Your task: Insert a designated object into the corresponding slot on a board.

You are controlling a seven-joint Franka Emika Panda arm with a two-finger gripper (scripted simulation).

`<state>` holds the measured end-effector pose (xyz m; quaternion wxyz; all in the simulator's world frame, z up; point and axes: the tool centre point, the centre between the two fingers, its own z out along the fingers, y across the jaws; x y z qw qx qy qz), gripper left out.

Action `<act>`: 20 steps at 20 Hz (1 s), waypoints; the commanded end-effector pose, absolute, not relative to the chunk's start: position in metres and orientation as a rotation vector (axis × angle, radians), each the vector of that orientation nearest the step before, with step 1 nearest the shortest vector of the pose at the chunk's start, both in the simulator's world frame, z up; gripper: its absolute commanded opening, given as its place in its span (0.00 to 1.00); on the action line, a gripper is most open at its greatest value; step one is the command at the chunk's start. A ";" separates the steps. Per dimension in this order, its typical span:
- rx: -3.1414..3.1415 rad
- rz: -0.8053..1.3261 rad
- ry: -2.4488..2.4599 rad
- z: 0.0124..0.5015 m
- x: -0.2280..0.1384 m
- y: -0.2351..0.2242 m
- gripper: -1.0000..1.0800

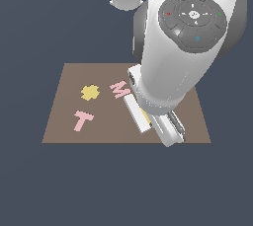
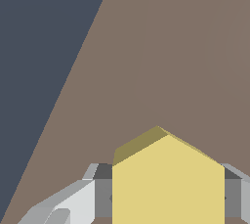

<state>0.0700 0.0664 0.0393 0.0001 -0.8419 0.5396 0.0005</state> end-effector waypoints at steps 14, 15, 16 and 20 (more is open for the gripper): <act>-2.698 0.001 1.609 0.030 0.065 0.083 0.96; -2.698 0.001 1.609 0.030 0.065 0.083 0.96; -2.698 0.001 1.609 0.030 0.065 0.083 0.96; -2.698 0.001 1.609 0.030 0.065 0.083 0.96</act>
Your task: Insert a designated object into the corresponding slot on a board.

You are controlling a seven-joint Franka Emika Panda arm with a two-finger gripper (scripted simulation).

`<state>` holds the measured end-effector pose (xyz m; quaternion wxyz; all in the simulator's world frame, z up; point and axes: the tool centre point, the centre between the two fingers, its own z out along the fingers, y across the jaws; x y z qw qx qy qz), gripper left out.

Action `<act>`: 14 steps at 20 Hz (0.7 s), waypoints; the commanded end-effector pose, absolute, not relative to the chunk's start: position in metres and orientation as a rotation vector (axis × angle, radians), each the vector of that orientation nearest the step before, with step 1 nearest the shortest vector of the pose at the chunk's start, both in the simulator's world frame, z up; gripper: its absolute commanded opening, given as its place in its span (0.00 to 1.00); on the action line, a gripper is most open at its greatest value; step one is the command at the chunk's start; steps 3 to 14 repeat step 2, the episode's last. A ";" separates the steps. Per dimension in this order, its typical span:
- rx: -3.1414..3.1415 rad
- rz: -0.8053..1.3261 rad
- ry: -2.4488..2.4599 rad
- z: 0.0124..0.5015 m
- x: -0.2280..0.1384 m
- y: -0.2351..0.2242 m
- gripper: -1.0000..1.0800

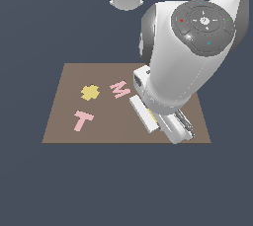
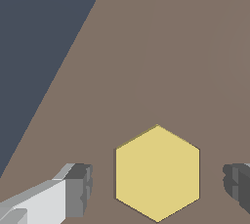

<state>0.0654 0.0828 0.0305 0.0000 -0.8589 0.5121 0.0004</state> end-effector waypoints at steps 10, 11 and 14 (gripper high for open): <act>-2.698 0.001 1.609 0.030 0.065 0.083 0.96; -2.698 0.001 1.609 0.030 0.065 0.083 0.96; -2.698 0.001 1.609 0.030 0.065 0.083 0.96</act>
